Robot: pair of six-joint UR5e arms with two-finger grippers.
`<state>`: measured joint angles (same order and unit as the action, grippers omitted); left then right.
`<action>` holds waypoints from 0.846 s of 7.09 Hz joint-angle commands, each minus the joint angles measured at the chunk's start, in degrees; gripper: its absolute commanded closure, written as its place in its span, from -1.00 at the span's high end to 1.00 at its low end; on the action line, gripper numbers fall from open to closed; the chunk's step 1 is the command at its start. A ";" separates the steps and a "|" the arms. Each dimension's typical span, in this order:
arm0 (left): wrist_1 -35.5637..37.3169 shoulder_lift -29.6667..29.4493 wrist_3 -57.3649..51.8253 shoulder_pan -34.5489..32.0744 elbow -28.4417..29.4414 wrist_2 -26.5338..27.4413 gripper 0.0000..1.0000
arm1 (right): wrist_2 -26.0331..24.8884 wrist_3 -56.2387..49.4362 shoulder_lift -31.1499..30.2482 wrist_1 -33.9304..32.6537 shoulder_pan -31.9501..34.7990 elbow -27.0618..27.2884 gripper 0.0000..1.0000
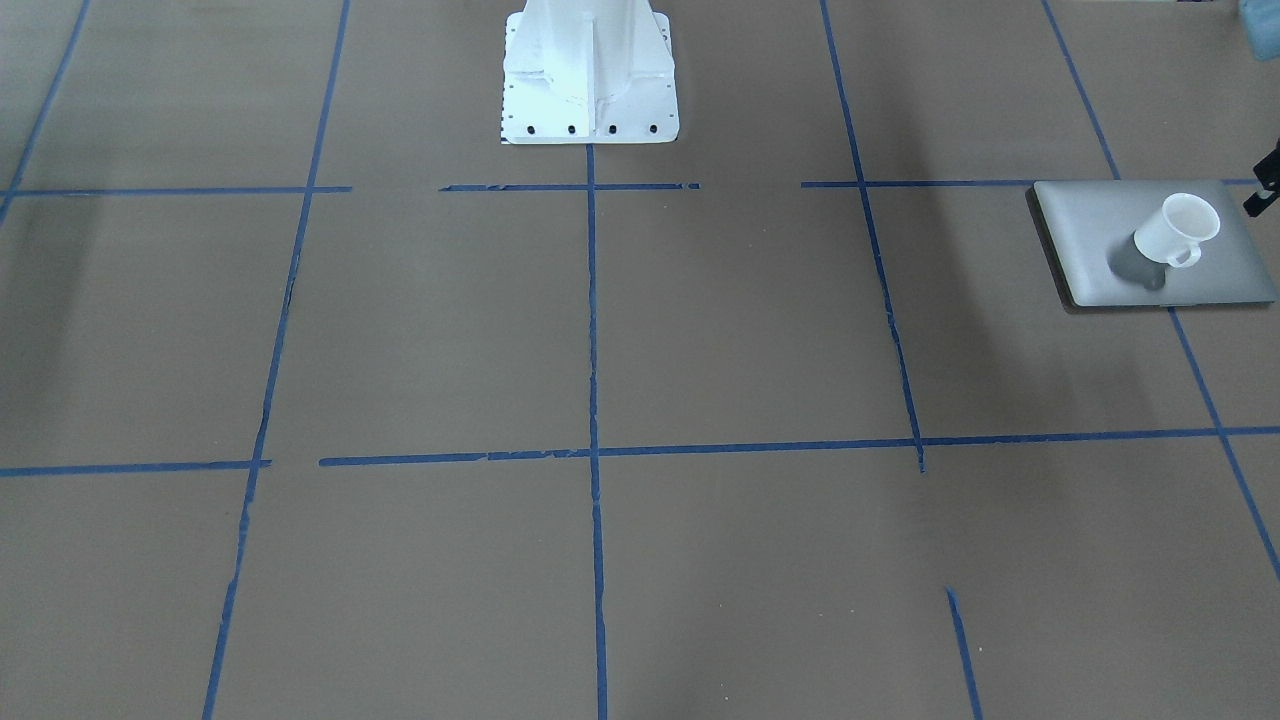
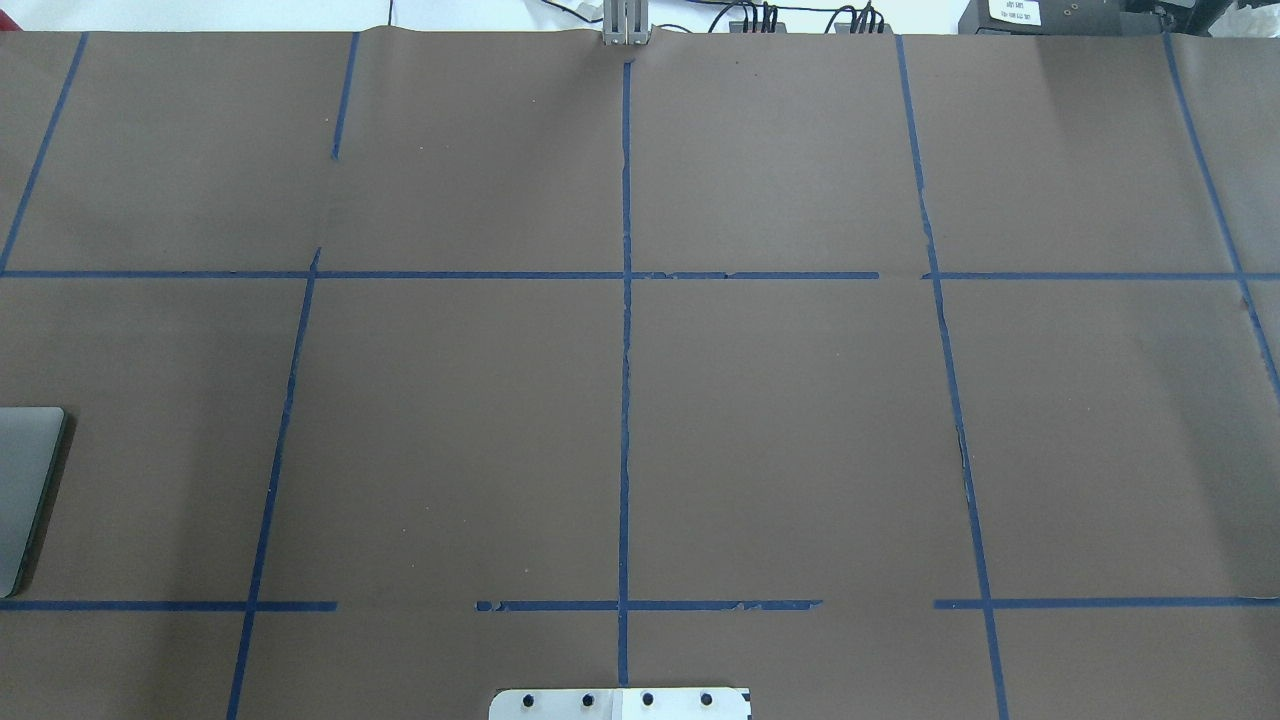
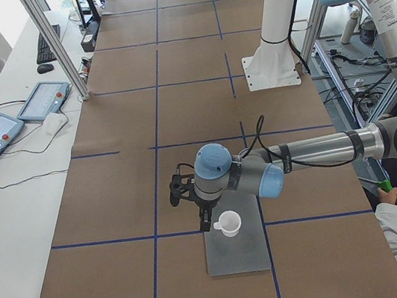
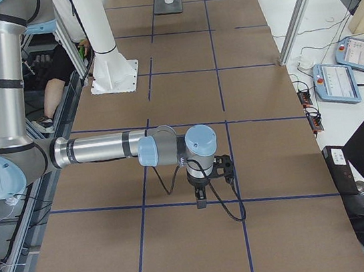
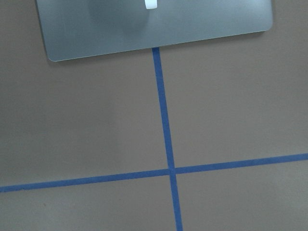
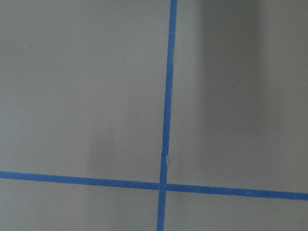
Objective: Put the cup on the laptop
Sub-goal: 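Lower the cup onto the laptop lid and open the left gripper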
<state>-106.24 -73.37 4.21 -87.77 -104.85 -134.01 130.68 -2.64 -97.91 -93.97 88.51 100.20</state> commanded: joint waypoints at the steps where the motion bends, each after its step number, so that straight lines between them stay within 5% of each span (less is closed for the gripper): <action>1: 10.42 -1.86 -7.79 -5.28 -3.78 2.69 0.99 | 0.01 0.00 0.00 0.02 0.00 0.00 1.00; 6: 10.79 -0.81 -6.76 -5.83 -3.08 2.26 1.00 | 0.01 0.00 0.00 0.02 0.00 0.00 1.00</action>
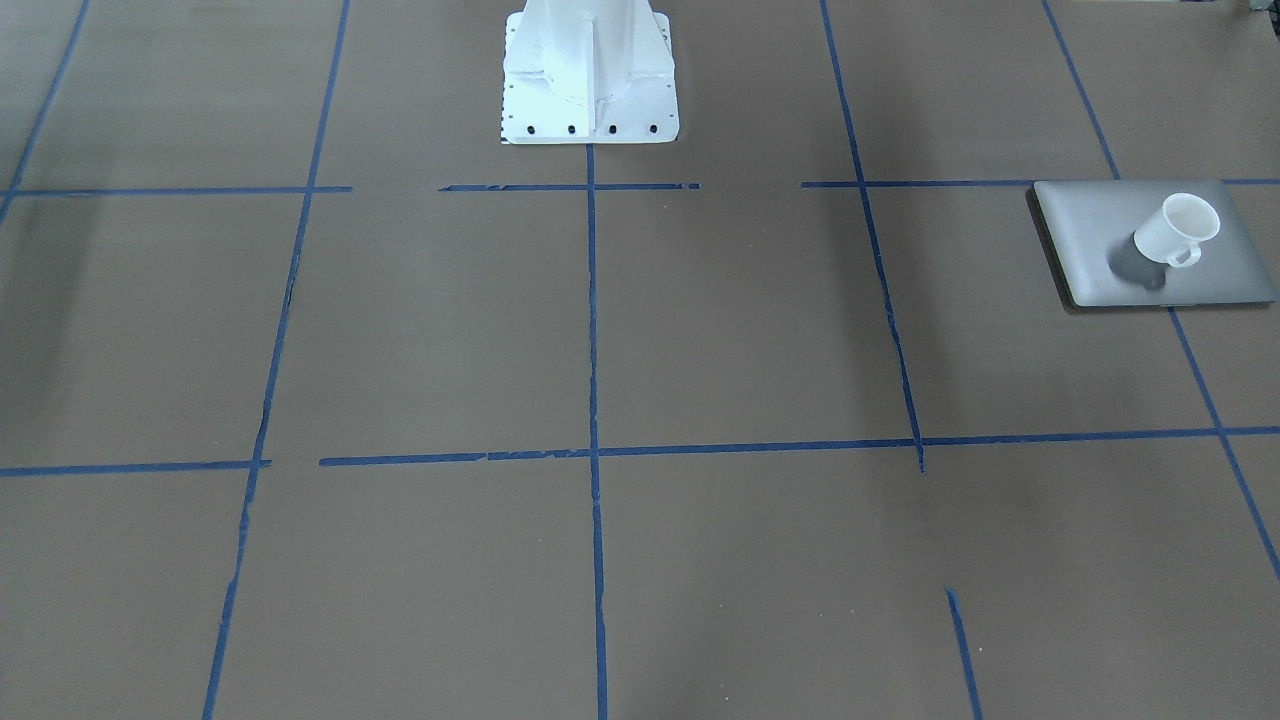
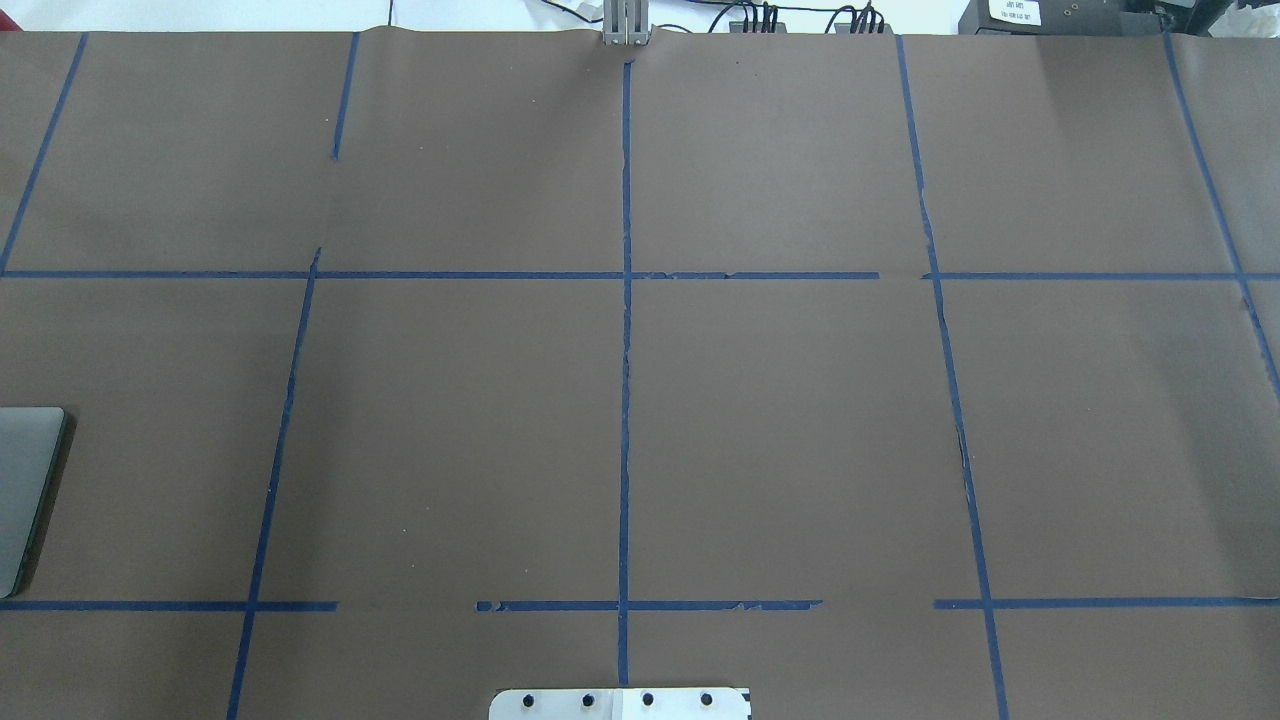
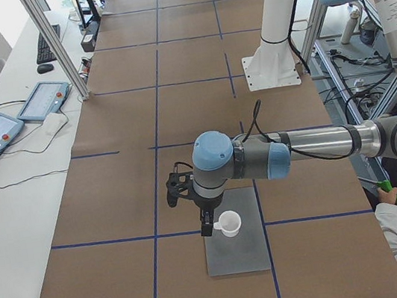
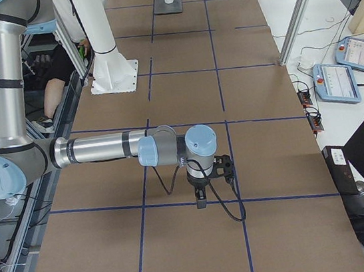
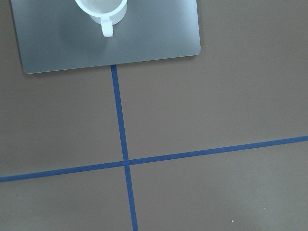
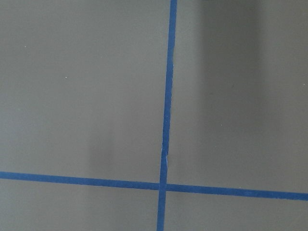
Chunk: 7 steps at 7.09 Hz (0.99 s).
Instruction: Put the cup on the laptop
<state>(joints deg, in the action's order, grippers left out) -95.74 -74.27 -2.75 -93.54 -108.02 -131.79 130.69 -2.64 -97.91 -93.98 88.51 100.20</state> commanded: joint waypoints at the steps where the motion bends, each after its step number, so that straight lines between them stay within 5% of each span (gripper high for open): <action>1: 0.47 -0.08 0.20 0.02 -0.52 -0.13 1.00 | 0.00 0.00 0.00 -0.06 0.00 0.00 1.00; 7: 5.13 -0.70 -0.24 0.11 -0.70 -4.17 1.00 | 0.00 0.00 0.00 -0.06 0.00 0.00 1.00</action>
